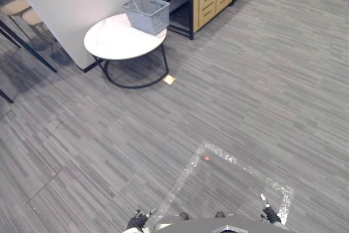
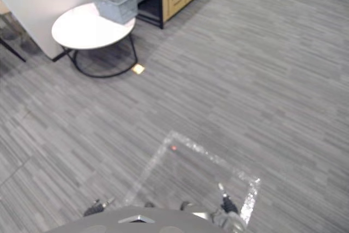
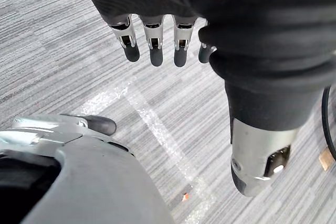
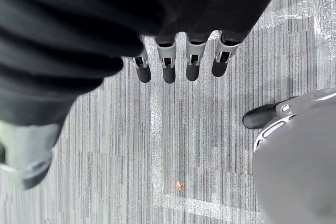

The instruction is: Pick vegetable in the basket

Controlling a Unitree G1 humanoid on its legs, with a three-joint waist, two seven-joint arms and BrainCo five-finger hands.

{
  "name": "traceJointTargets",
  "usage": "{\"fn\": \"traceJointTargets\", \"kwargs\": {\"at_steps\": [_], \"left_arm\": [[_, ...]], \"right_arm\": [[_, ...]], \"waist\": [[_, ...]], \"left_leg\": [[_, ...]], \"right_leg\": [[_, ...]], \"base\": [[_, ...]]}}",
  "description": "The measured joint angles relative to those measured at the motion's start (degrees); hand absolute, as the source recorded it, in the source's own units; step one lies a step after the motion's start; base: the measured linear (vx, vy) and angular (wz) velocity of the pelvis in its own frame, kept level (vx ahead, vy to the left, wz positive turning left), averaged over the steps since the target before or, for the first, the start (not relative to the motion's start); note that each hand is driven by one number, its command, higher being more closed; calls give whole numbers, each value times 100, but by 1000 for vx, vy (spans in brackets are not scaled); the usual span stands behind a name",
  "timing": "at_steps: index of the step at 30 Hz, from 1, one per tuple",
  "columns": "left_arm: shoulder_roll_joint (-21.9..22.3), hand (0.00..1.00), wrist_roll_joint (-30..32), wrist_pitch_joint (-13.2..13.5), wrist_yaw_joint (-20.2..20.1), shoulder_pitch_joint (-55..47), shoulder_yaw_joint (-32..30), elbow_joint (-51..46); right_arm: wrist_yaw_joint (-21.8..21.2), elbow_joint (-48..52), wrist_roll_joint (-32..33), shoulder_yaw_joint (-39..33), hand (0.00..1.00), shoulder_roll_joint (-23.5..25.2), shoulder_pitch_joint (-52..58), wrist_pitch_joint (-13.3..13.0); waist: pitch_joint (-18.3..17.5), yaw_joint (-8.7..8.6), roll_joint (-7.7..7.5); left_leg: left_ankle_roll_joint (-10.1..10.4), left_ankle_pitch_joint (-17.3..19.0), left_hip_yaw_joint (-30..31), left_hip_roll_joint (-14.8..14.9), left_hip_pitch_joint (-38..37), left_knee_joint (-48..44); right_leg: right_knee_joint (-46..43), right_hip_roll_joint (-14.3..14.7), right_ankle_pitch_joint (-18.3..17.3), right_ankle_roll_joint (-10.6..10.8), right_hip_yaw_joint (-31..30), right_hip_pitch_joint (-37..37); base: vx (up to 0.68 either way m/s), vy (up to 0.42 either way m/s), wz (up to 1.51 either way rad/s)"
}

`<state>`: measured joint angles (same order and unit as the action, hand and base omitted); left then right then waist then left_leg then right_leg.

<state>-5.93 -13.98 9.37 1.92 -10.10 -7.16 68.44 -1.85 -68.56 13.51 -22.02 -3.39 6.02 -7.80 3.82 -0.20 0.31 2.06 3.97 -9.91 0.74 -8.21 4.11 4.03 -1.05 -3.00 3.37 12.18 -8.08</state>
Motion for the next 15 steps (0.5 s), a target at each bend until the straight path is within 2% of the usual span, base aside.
{"fn": "traceJointTargets", "kwargs": {"at_steps": [2, 3, 4, 5, 6, 8, 9, 11, 12, 13, 14, 15], "left_arm": [[1, 0, -2, 2, 9, 25, 3, 1], [2, 0, -32, 2, 13, 26, 10, 1], [3, 0, -82, 2, 14, 28, 11, 1], [5, 0, -102, 2, 15, 26, 12, 1], [3, 0, -110, 4, 13, 26, 12, 1], [4, 0, -110, 5, 17, 26, 12, 1], [2, 0, -110, 5, 16, 26, 12, 1], [2, 0, -113, 6, 28, 24, 13, 1], [1, 0, -112, 9, 47, 24, 16, 1], [1, 0, -109, 10, 70, 22, 17, 1], [1, 0, -108, 10, 94, 24, 19, 1], [8, 0, -103, 10, 110, 35, 20, -2]], "right_arm": [[-3, 0, 4, 4, 0, 1, -22, 0], [-3, 1, 13, 6, 0, -1, -22, 0], [-2, 1, 29, 7, 0, 0, -22, 0], [-2, 1, 30, 7, 0, -1, -21, 0], [-1, 1, 30, 8, 0, 0, -22, -1], [5, 2, 16, 14, 0, -4, -18, -2], [37, 10, -6, 50, 0, -6, -20, -17], [309, 17, -382, 146, 0, -20, -22, -134], [375, 18, -532, 190, 0, -34, -22, -164], [405, 19, -712, 229, 0, -55, -21, -176], [402, 19, -861, 229, 0, -61, -22, -176], [392, 17, -916, 227, 0, -65, -21, -170]], "waist": [[-4, -1, 18], [21, -1, -19], [-7, -3, 26], [26, -5, -39], [3, -5, 10], [30, -6, -40], [-2, -9, 16], [19, -13, -24], [-6, -14, 18], [32, -15, -54], [-7, -15, 18], [31, -20, -53]], "left_leg": [[-5, -5, -1, 1, -5, 9], [-17, -18, 0, 0, -10, 30], [-19, -47, 2, -4, -21, 76], [-25, -59, 6, -5, -20, 97], [-31, -78, 13, -8, -16, 113], [-32, -78, 15, -11, -14, 116], [-32, -79, 12, -12, -16, 116], [-32, -79, 2, -13, -15, 123], [-32, -78, -3, -13, -16, 123], [-31, -78, -9, -13, -16, 126], [-31, -78, -13, -13, -18, 125], [-30, -77, -15, -13, -16, 126]], "right_leg": [[-2, 0, -19, 29, 7, 2], [-2, 1, -20, 29, 11, 9], [-3, 1, -18, 26, 18, 23], [-6, 1, -18, 26, 24, 39], [-10, 1, -6, 8, 32, 53], [-11, -1, 2, -5, 36, 58], [-10, -1, 3, -6, 34, 58], [-8, -1, 4, -7, 28, 66], [-8, 0, 4, -7, 26, 67], [-8, 0, 4, -7, 21, 72], [-5, 1, 4, -8, 18, 70], [-5, 1, 5, -8, 16, 73]], "base": [[-57, -24, 0], [-68, -28, 1], [-57, -22, 1], [-47, -20, 2], [-40, -16, 2], [-17, -7, 1], [0, 0, 0], [0, 0, 0], [-13, -17, -3], [0, 0, 0], [0, 0, 0], [0, 0, 0]]}}
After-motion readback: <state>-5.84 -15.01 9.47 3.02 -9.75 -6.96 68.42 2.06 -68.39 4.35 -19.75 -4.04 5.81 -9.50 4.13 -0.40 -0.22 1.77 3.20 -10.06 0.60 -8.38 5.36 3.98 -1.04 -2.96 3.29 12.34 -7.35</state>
